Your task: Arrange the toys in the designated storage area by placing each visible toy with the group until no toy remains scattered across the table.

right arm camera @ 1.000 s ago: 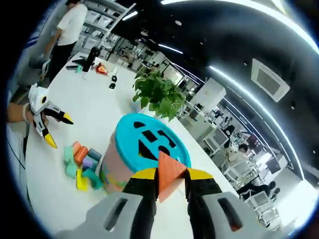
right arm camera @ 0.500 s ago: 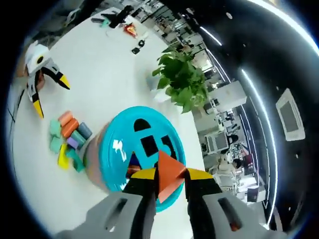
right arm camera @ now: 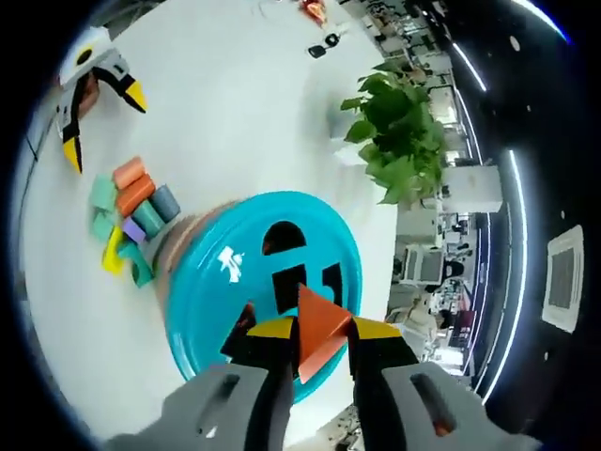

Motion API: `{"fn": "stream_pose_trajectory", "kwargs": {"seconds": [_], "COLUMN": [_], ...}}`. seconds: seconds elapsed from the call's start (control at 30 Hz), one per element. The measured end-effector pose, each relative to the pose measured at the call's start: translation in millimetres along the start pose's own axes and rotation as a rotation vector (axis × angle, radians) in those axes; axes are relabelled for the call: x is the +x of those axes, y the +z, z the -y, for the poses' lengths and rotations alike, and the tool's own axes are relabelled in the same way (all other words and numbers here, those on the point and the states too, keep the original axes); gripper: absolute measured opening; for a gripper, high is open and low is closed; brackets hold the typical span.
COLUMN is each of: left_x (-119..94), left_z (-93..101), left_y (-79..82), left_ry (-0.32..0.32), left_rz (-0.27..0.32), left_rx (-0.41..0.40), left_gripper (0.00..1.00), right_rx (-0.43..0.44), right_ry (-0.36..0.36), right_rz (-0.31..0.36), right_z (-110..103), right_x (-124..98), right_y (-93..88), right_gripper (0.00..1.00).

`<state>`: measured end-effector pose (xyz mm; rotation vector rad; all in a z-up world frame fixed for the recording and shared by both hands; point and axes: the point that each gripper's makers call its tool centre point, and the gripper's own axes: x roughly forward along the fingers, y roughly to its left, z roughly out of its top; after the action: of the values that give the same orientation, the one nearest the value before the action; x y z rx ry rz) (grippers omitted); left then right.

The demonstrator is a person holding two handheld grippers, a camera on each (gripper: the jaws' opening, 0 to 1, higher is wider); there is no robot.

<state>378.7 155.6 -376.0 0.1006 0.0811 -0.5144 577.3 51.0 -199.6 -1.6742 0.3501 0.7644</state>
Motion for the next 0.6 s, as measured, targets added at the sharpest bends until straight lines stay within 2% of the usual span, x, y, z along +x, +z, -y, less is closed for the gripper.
{"fn": "stream_pose_trajectory", "kwargs": {"seconds": [0.13, 0.23, 0.3, 0.37, 0.47, 0.6], "left_x": [-1, -2, -2, -1, 0, 2], "left_z": [1.0, 1.9, 2.2, 2.0, 1.7, 0.9], "left_y": [0.2, 1.6, 1.3, 1.3, 1.0, 1.4], "left_ry": [0.002, 0.001, 0.002, 0.002, 0.002, 0.000], "left_rz": [0.001, 0.006, 0.003, 0.002, -0.001, -0.001], "left_rx": [0.003, 0.005, 0.008, 0.007, 0.006, 0.009], "left_gripper": [0.70, 0.70, 0.70, 0.70, 0.70, 0.70], "right_rx": [-0.064, -0.161, -0.138, -0.188, -0.217, -0.353], "right_ry": [0.035, 0.048, 0.064, 0.080, 0.108, 0.117], "right_rz": [-0.040, -0.078, -0.067, -0.051, -0.058, -0.139], "right_z": [-4, -2, -2, -2, -6, -15], "right_x": [8, 14, 16, 18, 16, 9], "right_y": [-4.6, -8.2, -5.7, -1.7, 0.7, 0.7], "right_gripper": [0.20, 0.20, 0.20, 0.20, 0.20, 0.20]}}
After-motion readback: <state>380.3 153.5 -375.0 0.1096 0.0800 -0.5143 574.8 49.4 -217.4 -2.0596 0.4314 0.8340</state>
